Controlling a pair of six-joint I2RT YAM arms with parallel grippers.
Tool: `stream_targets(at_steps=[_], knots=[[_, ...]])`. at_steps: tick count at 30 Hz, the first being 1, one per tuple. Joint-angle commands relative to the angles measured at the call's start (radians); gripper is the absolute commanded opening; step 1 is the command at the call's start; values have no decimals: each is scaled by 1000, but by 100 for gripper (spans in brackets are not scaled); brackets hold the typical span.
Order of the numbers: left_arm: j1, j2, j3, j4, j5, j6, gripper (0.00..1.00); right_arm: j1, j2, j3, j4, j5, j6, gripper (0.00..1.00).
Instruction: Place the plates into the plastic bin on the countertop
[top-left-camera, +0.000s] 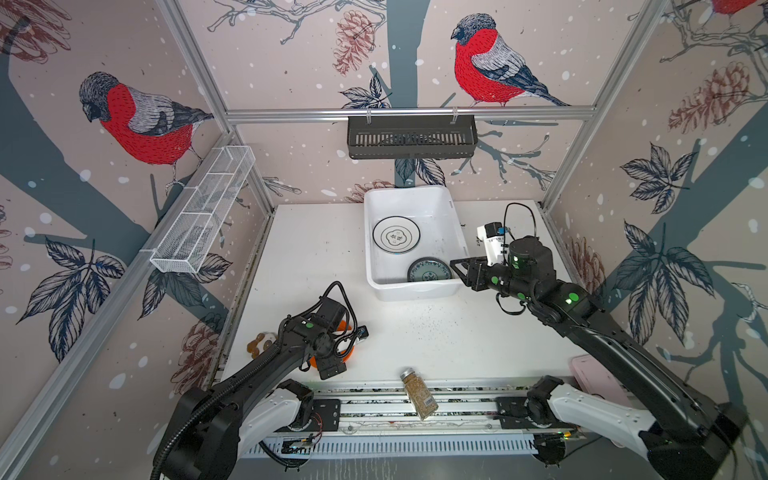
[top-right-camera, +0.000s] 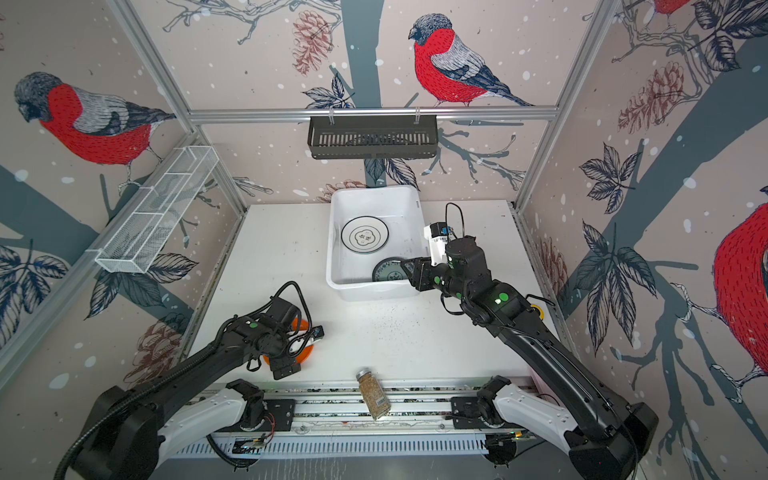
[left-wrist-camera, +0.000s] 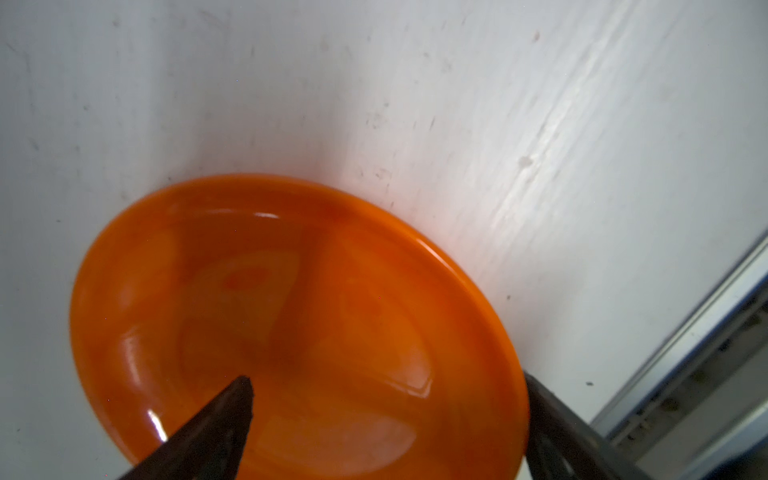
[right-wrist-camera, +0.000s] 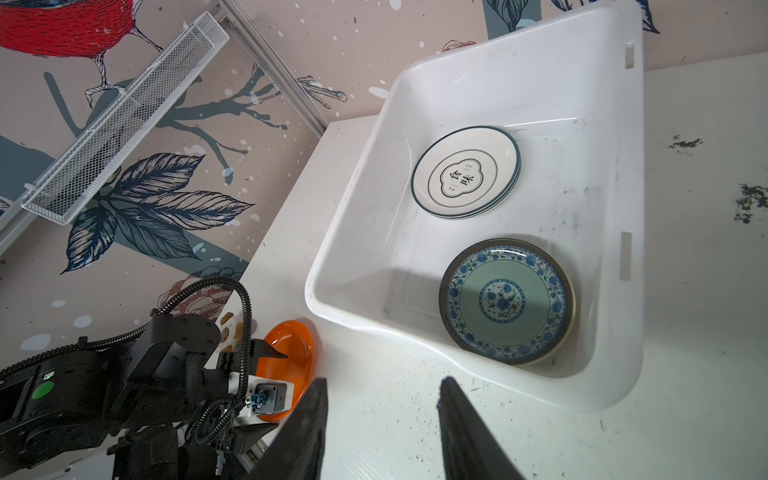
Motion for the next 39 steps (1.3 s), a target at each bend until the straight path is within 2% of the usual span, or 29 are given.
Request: stream_targets(at_steps=[1,16,27,32,39], knots=[[-1,18,-6,64,-34,0,98,-2,-8,-5,36,8,-12,45],[20,77,-10,234,-78,53,98,-14,-21,-16,39,3,-10,45],[134,155,35,306,-30,72,97,-19,-34,-22,33,4,-8,45],[145,165,72,259,10,58,98,-19,-39,-24,28,4,-6,45],[151,96,121,137,49,46,97,-19,-57,-34,20,10,-12,45]])
